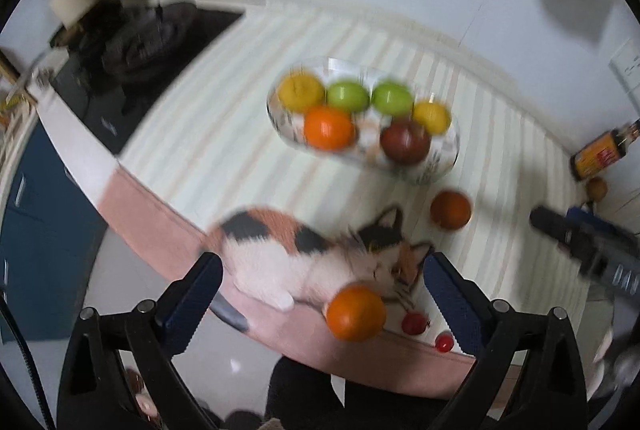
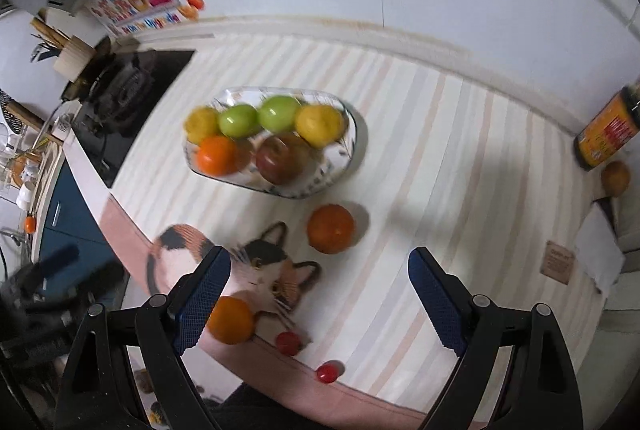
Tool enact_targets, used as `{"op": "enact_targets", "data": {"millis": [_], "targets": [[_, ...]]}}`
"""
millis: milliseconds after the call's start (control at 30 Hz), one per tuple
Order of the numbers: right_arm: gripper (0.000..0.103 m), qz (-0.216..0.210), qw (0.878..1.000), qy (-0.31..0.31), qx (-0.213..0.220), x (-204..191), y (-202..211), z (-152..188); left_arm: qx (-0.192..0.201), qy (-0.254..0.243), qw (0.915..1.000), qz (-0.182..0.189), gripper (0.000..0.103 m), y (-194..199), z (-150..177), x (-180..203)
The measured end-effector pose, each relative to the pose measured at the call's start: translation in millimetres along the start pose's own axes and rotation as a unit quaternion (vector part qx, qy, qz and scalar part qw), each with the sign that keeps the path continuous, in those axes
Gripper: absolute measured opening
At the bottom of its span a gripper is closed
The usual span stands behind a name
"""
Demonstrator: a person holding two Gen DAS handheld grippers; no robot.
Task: Organize fruits
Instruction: 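Grasp an orange with each gripper from the cat mat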
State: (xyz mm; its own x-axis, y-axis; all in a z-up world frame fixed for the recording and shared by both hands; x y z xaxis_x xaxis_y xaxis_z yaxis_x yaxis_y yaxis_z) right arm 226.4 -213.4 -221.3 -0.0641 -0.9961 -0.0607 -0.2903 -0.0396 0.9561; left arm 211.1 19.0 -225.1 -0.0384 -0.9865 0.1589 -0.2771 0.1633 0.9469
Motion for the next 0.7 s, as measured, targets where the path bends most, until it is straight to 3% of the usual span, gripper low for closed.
{"op": "enact_targets", "data": {"millis": [300, 367, 433, 567, 700], "targets": [[0.084, -0.019, 0.997, 0.016, -0.077, 3.0, -116.6, -18.0, -0.114, 0.044, 0.9925, 0.009, 0.103, -100.2, 43.2, 5.3], [0.079, -0.013, 0.996, 0.025, -0.085, -2.9, -132.3, -20.3, -0.135, 0.051, 0.9895, 0.012, 0.102, -115.9, 50.7, 3.9], [0.062, -0.014, 0.995, 0.036, -0.093, -8.0, -147.2, -19.8, -0.15, 0.051, 0.9871, 0.019, 0.099, -129.1, 57.0, 4.0], [0.058, -0.012, 0.994, 0.055, -0.095, -16.3, -144.5, -11.4, -0.16, 0.048, 0.9855, 0.03, 0.079, -140.1, 64.4, 5.7], [0.058, -0.034, 0.989, 0.069, -0.125, -16.9, -136.1, 15.0, -0.155, 0.056, 0.9846, 0.059, 0.063, -140.0, 65.7, 7.6]]}}
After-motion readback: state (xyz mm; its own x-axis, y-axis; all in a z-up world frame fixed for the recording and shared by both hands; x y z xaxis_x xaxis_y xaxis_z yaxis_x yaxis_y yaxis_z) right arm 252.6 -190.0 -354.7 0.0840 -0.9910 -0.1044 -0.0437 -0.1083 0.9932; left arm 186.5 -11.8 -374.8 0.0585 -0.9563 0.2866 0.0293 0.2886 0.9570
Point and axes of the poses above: each gripper's, at about its wrist camera, not at the fingertips, and y roughly against the way its jaws point, x to its right, z to its underside, the point moved 1 cm from there along -y, roughly the way its jaws point, and after that the axes turned 6 degrees about z, right-handed, at the moved point
